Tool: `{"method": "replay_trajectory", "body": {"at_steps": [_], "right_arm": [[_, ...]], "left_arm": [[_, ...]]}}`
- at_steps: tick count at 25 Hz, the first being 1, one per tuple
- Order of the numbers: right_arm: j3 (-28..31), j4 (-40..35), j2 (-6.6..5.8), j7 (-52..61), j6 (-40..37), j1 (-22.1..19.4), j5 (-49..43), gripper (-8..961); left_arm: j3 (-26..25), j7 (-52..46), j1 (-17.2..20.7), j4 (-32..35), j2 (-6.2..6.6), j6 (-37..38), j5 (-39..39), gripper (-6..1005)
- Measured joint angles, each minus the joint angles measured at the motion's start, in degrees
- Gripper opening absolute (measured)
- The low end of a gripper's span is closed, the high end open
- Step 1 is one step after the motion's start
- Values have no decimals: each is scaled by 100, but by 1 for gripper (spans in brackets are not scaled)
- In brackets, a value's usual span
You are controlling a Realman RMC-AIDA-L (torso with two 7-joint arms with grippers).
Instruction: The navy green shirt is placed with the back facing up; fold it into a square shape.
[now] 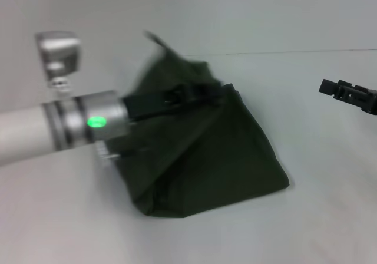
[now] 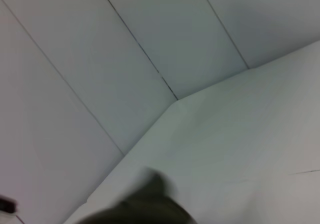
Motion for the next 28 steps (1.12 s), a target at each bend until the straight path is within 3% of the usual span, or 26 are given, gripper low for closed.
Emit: {"method": "replay_trajectory", "body": {"at_steps": [5, 7, 10, 18, 20, 21, 24, 28], "right_arm": [[-42, -8, -35, -148, -21, 13, -4, 915], [-55, 22, -17, -233, -9, 99, -20, 914], [-81, 46, 51, -317, 75, 262, -34, 913], [-92, 48, 63, -275, 313, 324, -25, 911], [-126, 73, 61, -197, 358, 345, -30, 911], [-262, 91, 23, 43, 423, 389, -38, 911], [-491, 92, -39, 439, 587, 448, -74, 910], [-1114, 141, -219, 1523, 1080, 687, -386, 909]], "left_arm": [[-429, 1359, -556, -1983, -45, -1842, -813, 71], [-1068, 2266, -486, -2750, -48, -2430, -1079, 92], [-1560, 3113, -224, -3178, -46, -2517, -1077, 125], [-1524, 3227, 106, -3153, -28, -1041, -343, 212], [-1517, 3151, 218, -2937, -17, -429, -42, 291], [-1516, 3074, 401, -2611, -11, 246, 179, 330], [-1516, 3062, 588, -2281, -10, 847, 320, 449], [-1416, 3316, 1022, -1562, -11, 1755, 495, 639]]}}
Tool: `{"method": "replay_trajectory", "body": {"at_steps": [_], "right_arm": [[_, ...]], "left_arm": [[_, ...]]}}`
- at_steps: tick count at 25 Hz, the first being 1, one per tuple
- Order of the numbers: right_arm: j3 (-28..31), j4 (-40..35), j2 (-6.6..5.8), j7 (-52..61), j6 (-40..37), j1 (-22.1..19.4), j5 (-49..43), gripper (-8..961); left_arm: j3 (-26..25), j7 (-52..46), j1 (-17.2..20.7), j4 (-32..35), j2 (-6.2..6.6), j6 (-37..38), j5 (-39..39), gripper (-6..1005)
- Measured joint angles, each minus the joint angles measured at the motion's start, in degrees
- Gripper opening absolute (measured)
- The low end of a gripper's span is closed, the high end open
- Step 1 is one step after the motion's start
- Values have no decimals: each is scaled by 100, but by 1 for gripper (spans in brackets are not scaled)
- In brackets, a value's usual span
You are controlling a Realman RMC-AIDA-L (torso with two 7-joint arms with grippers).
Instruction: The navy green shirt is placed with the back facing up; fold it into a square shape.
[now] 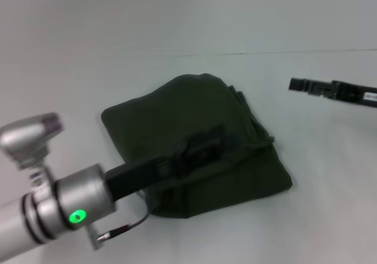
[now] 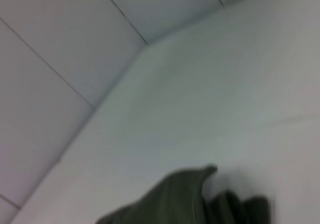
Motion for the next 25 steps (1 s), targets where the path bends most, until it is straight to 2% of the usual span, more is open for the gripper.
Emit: {"method": "replay_trajectory", "body": {"at_steps": [4, 9, 14, 19, 25], "right_arm": [[-525, 226, -58, 726, 398, 407, -483, 908], [-898, 516, 91, 904, 836, 834, -660, 907], [-1333, 575, 309, 1006, 1350, 1094, -703, 905], [-1538, 578, 379, 1086, 1680, 1132, -711, 881], [-1545, 579, 405, 1071, 1572, 1100, -692, 861]], "left_arm": [[350, 662, 460, 549, 0, 550, 54, 878], [758, 1220, 943, 1075, -21, 761, 168, 888], [765, 1568, 1108, 1313, -27, 860, 602, 898], [783, 1672, 1145, 1373, -31, 873, 838, 901], [758, 1678, 1122, 1380, -23, 889, 947, 900]]}}
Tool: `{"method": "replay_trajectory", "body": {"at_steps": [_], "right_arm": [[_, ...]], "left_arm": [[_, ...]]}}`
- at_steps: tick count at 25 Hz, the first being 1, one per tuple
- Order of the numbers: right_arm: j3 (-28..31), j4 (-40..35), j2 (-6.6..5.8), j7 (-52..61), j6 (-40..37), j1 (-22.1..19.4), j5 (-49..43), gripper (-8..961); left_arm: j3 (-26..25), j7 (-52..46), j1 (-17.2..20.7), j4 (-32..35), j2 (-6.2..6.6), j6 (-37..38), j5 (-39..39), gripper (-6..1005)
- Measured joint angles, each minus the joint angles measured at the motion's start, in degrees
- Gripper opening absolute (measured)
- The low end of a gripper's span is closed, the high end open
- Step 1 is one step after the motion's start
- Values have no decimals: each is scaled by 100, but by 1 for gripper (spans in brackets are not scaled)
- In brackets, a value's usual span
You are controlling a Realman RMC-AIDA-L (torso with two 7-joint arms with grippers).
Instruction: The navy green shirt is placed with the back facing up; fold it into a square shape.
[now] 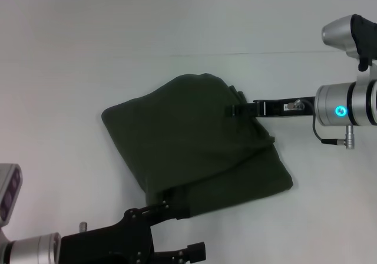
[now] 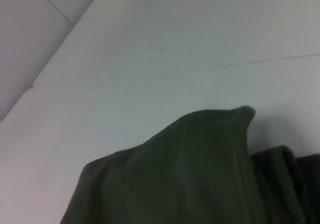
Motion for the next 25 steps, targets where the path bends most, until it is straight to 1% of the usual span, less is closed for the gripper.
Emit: {"method": "replay_trajectory", "body": {"at_steps": [4, 10, 16, 20, 25], "right_arm": [[-3, -21, 14, -12, -21, -29, 6, 857], [-14, 4, 12, -27, 14, -31, -12, 802], [-81, 140, 44, -41, 253, -28, -16, 759], [-81, 148, 68, -92, 263, -39, -19, 730], [-79, 134, 79, -152, 219, -78, -19, 613]], "left_arm": [[0, 2, -16, 0, 0, 3, -8, 901], [0, 5, -29, -29, 0, 8, -47, 901], [2, -2, -42, -35, 0, 10, -51, 901], [1, -17, -55, -43, 0, 10, -55, 901], [-8, -21, -60, -44, 0, 8, -57, 900]]}}
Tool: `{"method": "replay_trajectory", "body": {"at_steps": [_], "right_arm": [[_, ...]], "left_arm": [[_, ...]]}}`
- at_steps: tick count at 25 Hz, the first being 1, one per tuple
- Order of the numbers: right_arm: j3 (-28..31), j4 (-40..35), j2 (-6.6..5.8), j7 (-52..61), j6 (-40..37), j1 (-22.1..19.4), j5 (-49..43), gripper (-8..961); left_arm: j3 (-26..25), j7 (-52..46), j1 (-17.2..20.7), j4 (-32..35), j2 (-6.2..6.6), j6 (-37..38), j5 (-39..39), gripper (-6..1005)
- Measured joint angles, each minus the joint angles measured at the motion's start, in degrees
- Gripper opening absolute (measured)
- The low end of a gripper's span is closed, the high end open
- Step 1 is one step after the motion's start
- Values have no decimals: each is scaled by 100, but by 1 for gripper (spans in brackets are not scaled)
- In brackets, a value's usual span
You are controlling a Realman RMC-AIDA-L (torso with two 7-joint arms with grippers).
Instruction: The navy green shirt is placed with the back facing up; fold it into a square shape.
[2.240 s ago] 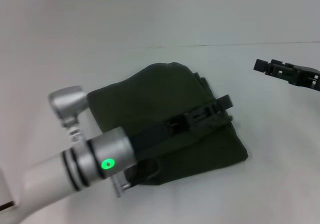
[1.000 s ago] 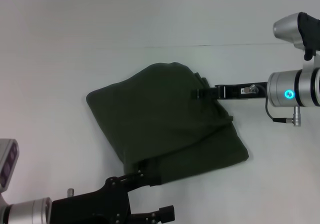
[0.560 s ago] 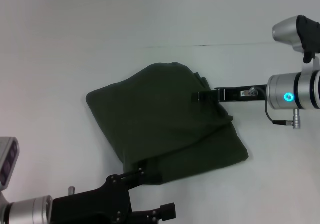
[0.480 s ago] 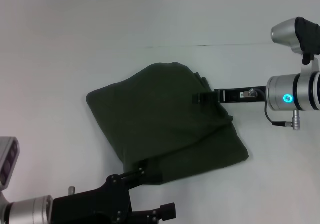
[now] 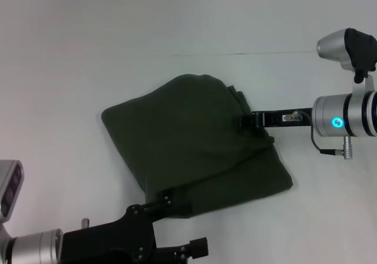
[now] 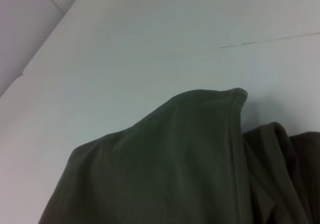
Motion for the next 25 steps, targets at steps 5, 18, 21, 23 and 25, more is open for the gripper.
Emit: {"method": "replay_trajectory", "body": {"at_steps": [5, 18, 21, 23, 25], "right_arm": [[4, 4, 2, -112, -43, -16, 11, 270], [71, -198, -112, -206, -172, -337, 365, 5], [72, -199, -126, -194, -113, -378, 366, 5], [72, -199, -125, -186, -71, -380, 367, 6], [72, -198, -127, -166, 29, -382, 370, 6]], "left_arm": [[0, -4, -5, -5, 0, -4, 0, 900], [0, -37, 15, -67, 0, 2, 0, 900], [0, -84, 15, -71, 0, 2, 0, 901], [0, -93, 11, -72, 0, 1, 0, 901], [0, -93, 11, -72, 0, 1, 0, 901]]}}
